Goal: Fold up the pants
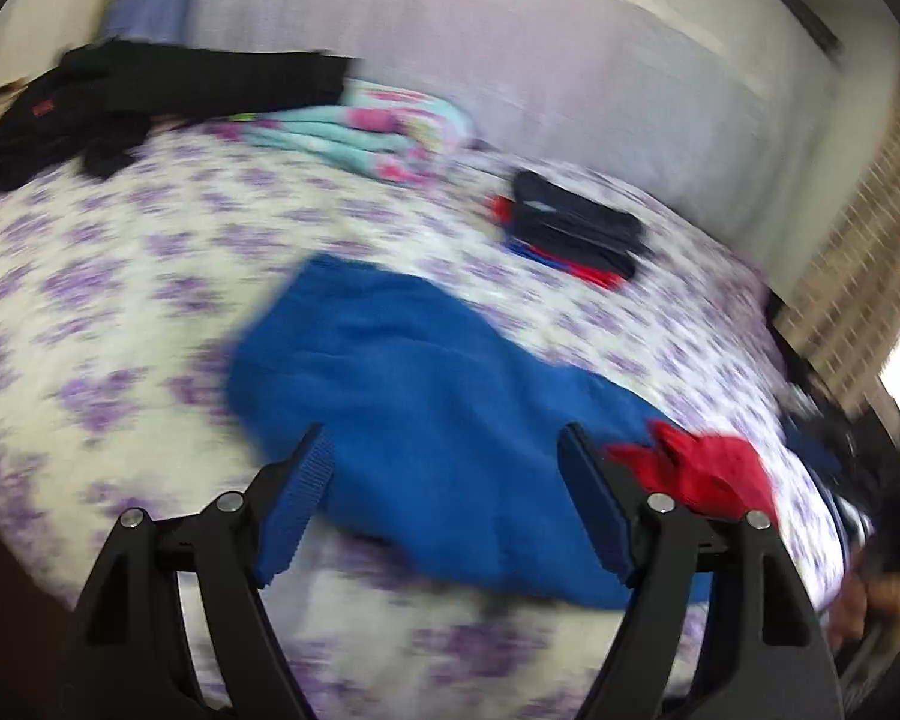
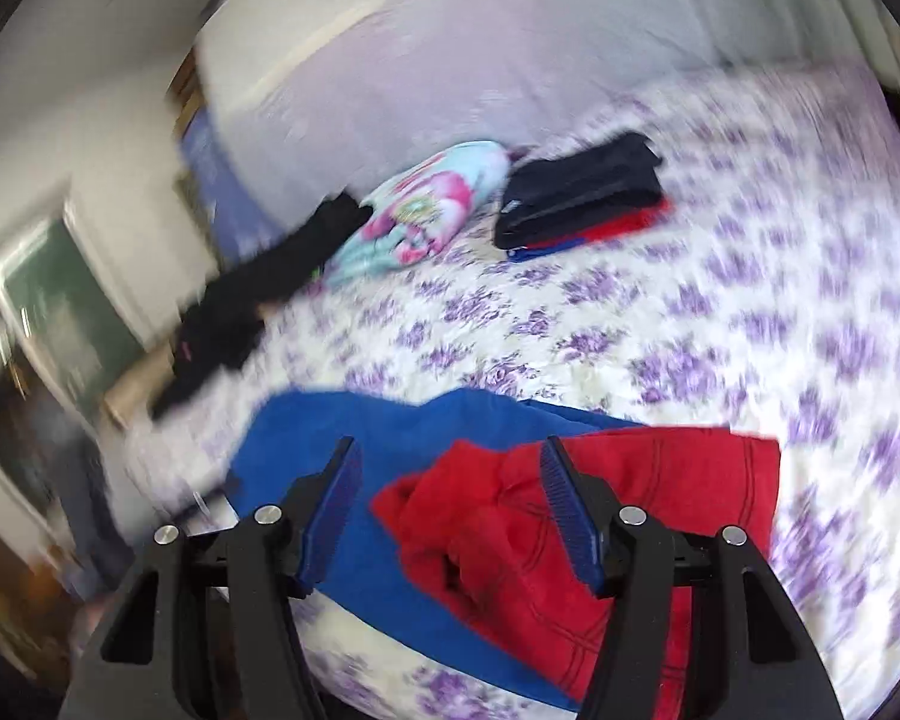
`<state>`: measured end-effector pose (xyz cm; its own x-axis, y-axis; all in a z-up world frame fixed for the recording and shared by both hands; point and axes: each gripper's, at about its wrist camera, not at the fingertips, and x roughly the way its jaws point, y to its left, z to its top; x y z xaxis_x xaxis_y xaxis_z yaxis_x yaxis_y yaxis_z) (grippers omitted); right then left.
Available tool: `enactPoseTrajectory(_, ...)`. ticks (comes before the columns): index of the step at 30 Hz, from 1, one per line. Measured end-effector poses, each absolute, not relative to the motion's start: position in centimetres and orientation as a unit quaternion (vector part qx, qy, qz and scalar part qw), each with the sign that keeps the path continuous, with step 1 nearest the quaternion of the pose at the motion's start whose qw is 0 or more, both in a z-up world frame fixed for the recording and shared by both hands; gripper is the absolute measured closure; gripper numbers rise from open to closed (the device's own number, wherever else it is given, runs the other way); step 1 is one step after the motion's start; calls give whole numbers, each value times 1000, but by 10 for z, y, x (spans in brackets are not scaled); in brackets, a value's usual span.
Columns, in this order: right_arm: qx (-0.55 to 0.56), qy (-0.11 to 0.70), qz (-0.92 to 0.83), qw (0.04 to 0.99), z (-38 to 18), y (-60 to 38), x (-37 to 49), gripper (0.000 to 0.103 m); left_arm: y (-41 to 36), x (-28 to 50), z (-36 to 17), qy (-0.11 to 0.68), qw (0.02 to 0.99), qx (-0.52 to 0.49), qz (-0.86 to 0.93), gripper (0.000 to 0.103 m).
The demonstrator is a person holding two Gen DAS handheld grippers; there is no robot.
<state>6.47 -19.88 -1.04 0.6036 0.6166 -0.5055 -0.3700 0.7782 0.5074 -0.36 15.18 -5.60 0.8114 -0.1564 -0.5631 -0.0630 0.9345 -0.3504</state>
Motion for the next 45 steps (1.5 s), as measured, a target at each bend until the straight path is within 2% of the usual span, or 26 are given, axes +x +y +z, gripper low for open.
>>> enactPoseTrajectory(4,250,359,280,855,-26,-210,76,41,70,13,-48,294,943,-96,-125,28)
enactPoseTrajectory(7,303,377,292,825,-42,-211,88,41,37,24,-43,272,944,-90,-163,28)
enactPoseTrajectory(9,330,374,284,819,-50,-219,96,41,18,38,-47,286,937,-80,-184,22)
enactPoseTrajectory(11,331,373,277,821,-52,-221,99,40,8,54,-63,309,936,-55,-161,22)
enactPoseTrajectory(13,326,375,277,823,-54,-220,100,40,7,74,-90,367,918,-48,-138,20)
enactPoseTrajectory(15,322,380,285,819,-55,-215,100,37,17,79,-113,403,899,-84,-152,19)
enactPoseTrajectory(18,319,397,306,804,-63,-198,107,36,10,60,-112,382,914,-31,-134,19)
enactPoseTrajectory(21,304,422,315,794,-82,-180,128,31,11,59,-115,377,916,-41,-130,18)
enactPoseTrajectory(22,306,432,304,792,-91,-180,135,32,13,61,-116,377,916,-46,-132,18)
enactPoseTrajectory(24,338,444,286,779,-108,-188,143,41,16,60,-114,376,915,-56,-134,19)
enactPoseTrajectory(28,352,412,309,782,-84,-197,130,40,36,49,-94,359,914,-126,-142,20)
enactPoseTrajectory(31,365,400,342,768,-69,-196,122,34,34,35,-73,318,928,-120,-153,21)
enactPoseTrajectory(33,368,416,369,745,-69,-186,122,33,29,28,-65,295,932,-114,-175,20)
enactPoseTrajectory(35,377,437,387,719,-75,-173,125,33,22,32,-68,302,932,-96,-178,19)
enactPoseTrajectory(39,363,494,404,679,-97,-147,141,32,17,51,-108,376,907,-78,-173,14)
enactPoseTrajectory(45,343,508,391,687,-104,-134,153,33,19,46,-111,366,913,-71,-168,16)
